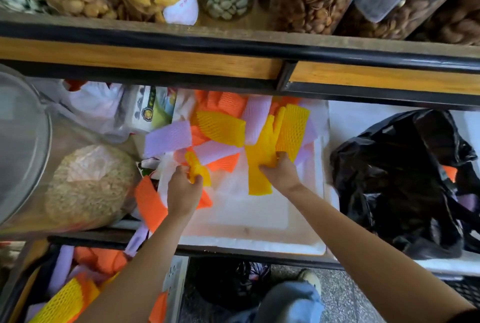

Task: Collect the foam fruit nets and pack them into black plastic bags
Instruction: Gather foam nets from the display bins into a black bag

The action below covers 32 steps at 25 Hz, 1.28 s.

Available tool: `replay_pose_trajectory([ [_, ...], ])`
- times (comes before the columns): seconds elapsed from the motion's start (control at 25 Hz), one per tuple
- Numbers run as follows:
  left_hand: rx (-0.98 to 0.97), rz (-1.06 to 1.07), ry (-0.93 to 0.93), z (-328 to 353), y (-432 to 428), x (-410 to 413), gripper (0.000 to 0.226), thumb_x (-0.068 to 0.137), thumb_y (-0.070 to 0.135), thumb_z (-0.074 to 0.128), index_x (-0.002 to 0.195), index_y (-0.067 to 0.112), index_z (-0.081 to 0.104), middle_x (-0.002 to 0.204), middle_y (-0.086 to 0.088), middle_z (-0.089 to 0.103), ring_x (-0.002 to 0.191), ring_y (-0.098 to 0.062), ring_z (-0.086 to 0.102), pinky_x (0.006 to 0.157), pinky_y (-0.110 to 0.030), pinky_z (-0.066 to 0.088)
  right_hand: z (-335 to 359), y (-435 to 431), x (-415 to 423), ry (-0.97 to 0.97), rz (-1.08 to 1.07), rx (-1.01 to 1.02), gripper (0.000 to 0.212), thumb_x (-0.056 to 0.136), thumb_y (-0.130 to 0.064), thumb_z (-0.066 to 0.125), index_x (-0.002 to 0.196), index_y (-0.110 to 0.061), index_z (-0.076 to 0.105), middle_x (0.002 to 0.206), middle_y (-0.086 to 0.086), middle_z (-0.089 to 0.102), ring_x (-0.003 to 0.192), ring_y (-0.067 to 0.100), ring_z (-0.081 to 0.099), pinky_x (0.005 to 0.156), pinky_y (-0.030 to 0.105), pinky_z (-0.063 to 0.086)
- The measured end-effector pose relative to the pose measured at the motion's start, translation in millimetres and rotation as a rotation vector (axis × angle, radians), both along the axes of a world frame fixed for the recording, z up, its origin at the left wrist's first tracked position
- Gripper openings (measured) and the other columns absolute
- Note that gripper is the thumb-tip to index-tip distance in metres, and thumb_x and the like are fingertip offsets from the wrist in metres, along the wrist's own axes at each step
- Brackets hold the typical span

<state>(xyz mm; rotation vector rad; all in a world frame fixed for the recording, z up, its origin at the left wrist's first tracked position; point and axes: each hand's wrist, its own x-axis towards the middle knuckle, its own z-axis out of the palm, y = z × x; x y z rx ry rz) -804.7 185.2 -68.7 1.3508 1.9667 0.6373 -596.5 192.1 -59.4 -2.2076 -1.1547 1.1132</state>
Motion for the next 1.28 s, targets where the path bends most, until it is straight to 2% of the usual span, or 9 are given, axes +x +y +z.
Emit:
replay_pose_trajectory([
  [0.12, 0.039, -0.041, -0.099, 13.9, -20.8, 2.5, 0.004, 0.093, 0.014, 0.05, 0.091, 0.01, 0.051, 0.075, -0.006, 0.055, 0.056, -0.007, 0.053, 0.046, -0.019, 0.031, 7.0, -34.6, 9.5, -0.055, 0.145, -0.036, 0.054, 0.089, -0.017, 0.061, 0.134, -0.003, 0.036, 0.127, 0.017, 0.055, 0.114, 0.034, 0.053, 0.08, 0.03, 0.038],
  [0.32, -0.125, -0.179, -0.239, 12.8, -56.1, 21.5, 0.014, 0.095, 0.022, 0.052, 0.088, 0.01, 0.051, 0.077, -0.003, 0.048, 0.067, -0.016, 0.046, 0.054, -0.017, 0.034, -0.6, -85.5, 10.0, -0.027, 0.327, -0.083, 0.051, 0.092, -0.02, 0.058, 0.136, -0.012, 0.035, 0.128, 0.011, 0.054, 0.103, 0.028, 0.058, 0.069, 0.025, 0.04],
  [0.48, -0.33, -0.074, -0.515, 14.4, -79.7, 48.7, 0.025, 0.094, 0.028, 0.054, 0.104, 0.007, 0.045, 0.094, -0.005, 0.053, 0.082, -0.012, 0.058, 0.067, -0.025, 0.054, -0.2, -111.1, -12.1, -0.069, 0.402, 0.043, 0.053, 0.088, -0.026, 0.062, 0.137, -0.021, 0.04, 0.129, 0.005, 0.045, 0.114, 0.023, 0.052, 0.09, 0.026, 0.042],
  [0.6, -0.363, -0.027, -0.718, 23.1, -88.8, 59.5, 0.035, 0.091, 0.027, 0.059, 0.113, 0.007, 0.04, 0.102, 0.001, 0.056, 0.088, -0.003, 0.06, 0.068, -0.022, 0.055, 3.6, -121.7, -18.3, 0.013, 0.376, 0.197, 0.052, 0.082, -0.024, 0.07, 0.128, -0.017, 0.045, 0.131, -0.002, 0.039, 0.121, 0.017, 0.044, 0.089, 0.017, 0.034],
  [0.84, -0.241, -0.086, -0.668, 25.6, -95.6, 54.3, 0.033, 0.086, 0.019, 0.065, 0.11, 0.013, 0.043, 0.101, -0.003, 0.06, 0.083, -0.003, 0.06, 0.064, -0.013, 0.047, 19.8, -129.1, -13.7, 0.25, 0.273, 0.251, 0.045, 0.084, -0.036, 0.065, 0.115, -0.022, 0.036, 0.126, -0.008, 0.046, 0.115, 0.008, 0.051, 0.089, 0.021, 0.047],
  [0.96, -0.224, -0.168, -0.703, 29.2, -102.8, 51.7, 0.032, 0.083, 0.016, 0.068, 0.108, 0.012, 0.047, 0.1, -0.004, 0.062, 0.082, -0.005, 0.062, 0.064, -0.014, 0.048, 24.6, -123.4, -6.4, 0.212, 0.218, 0.249, 0.049, 0.083, -0.041, 0.064, 0.122, -0.023, 0.04, 0.115, -0.007, 0.051, 0.097, 0.006, 0.055, 0.073, 0.016, 0.046],
  [1.12, -0.186, -0.16, -0.653, 31.0, -107.1, 42.9, 0.037, 0.082, 0.014, 0.07, 0.111, 0.012, 0.046, 0.105, -0.006, 0.063, 0.09, -0.014, 0.063, 0.072, -0.024, 0.054, 30.3, -119.3, 6.2, 0.048, 0.19, 0.343, 0.025, 0.094, -0.025, 0.055, 0.117, -0.017, 0.051, 0.104, 0.001, 0.054, 0.079, 0.019, 0.058, 0.069, 0.03, 0.041],
  [1.2, -0.138, -0.114, -0.586, 30.3, -105.9, 39.1, 0.039, 0.083, 0.018, 0.068, 0.113, 0.013, 0.044, 0.106, -0.005, 0.061, 0.095, -0.018, 0.062, 0.081, -0.032, 0.053, 35.8, -123.8, 9.3, -0.108, 0.243, 0.349, 0.032, 0.096, -0.02, 0.049, 0.128, -0.016, 0.049, 0.113, 0.004, 0.051, 0.088, 0.027, 0.059, 0.068, 0.032, 0.037],
  [1.28, -0.104, -0.098, -0.592, 33.1, -106.4, 41.0, 0.035, 0.087, 0.022, 0.063, 0.114, 0.013, 0.043, 0.106, -0.003, 0.059, 0.098, -0.018, 0.06, 0.082, -0.028, 0.051, 38.3, -134.8, 1.0, -0.115, 0.421, 0.287, 0.045, 0.096, -0.032, 0.048, 0.138, -0.016, 0.041, 0.129, 0.003, 0.048, 0.108, 0.022, 0.055, 0.083, 0.031, 0.041],
])
